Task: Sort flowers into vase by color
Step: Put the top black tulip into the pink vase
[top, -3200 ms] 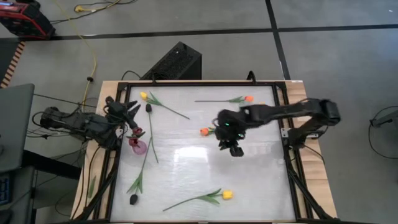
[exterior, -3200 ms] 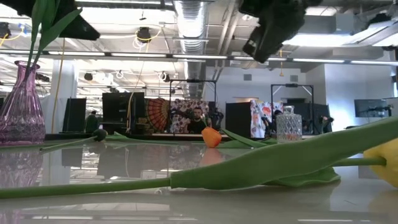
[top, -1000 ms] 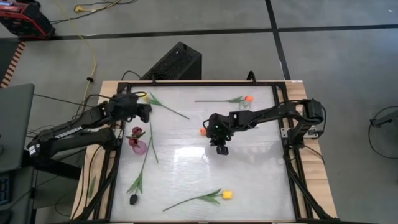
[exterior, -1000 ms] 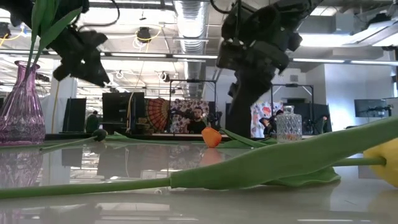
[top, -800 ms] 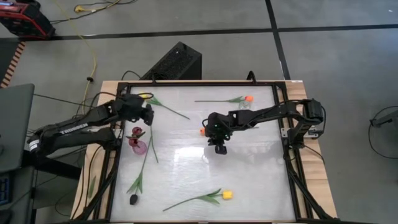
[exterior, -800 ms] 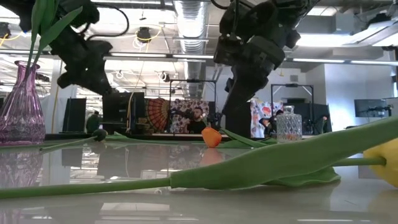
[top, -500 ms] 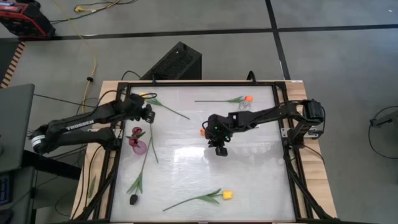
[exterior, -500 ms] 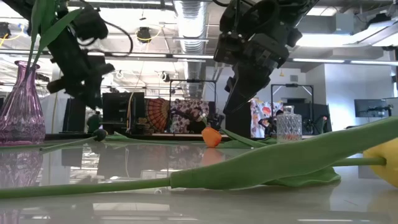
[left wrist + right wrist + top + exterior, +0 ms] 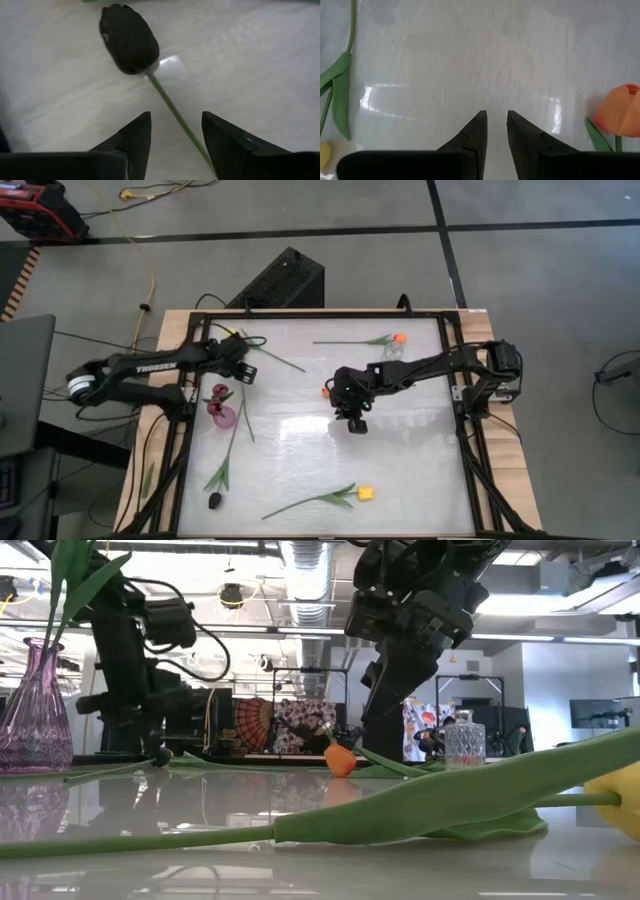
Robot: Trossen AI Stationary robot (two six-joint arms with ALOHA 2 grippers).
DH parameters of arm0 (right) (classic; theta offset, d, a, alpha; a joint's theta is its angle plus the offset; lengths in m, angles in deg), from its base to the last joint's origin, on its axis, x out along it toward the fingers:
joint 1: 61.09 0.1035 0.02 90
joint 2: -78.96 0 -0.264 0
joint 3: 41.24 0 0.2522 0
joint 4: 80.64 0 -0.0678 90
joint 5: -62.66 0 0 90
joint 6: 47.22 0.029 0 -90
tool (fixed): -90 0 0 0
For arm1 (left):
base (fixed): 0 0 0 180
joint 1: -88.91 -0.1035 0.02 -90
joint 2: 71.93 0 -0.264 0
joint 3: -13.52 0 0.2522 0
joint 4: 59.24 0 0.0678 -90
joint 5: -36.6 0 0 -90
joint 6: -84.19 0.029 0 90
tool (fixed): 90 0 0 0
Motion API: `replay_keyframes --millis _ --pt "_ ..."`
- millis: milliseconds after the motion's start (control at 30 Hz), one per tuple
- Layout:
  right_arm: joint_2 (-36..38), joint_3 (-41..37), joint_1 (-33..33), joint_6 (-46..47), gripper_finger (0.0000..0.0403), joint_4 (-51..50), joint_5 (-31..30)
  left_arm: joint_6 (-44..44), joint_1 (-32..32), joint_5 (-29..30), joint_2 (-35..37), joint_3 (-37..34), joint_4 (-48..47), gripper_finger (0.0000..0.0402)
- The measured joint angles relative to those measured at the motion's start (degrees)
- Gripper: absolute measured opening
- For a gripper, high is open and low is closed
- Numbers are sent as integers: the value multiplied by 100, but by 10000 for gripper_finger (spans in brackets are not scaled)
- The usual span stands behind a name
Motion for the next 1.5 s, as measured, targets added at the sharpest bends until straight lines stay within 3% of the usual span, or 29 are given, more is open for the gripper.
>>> replay_keyframes --millis 433,633,733,900,1067,1167,1267,1333,1433,1500 --pt "0 2 -17 -43 100 -20 -2 158 15 -219 -900 22 375 172" --pt "0 2 -17 -131 100 -15 -2 297 31 -230 -866 6 443 159" --pt "1 2 -17 -132 100 -17 -2 274 28 -268 -666 -16 457 117" --pt "2 2 -8 -125 101 -19 -2 315 171 -162 -132 -13 688 14" --pt "2 2 0 84 100 -22 -4 362 562 149 813 -13 1538 3" --pt "2 2 2 224 100 -20 -3 321 685 -37 1478 -7 1871 1" --pt "2 2 2 306 100 -10 -2 298 713 -143 2054 -4 1571 1" --pt "2 2 0 309 100 29 -4 225 762 118 2289 -16 1170 2" --pt "2 1 0 302 100 200 -2 -101 881 656 2352 -182 656 9" --pt "2 2 0 269 101 350 -4 -203 935 708 2272 -383 616 22"
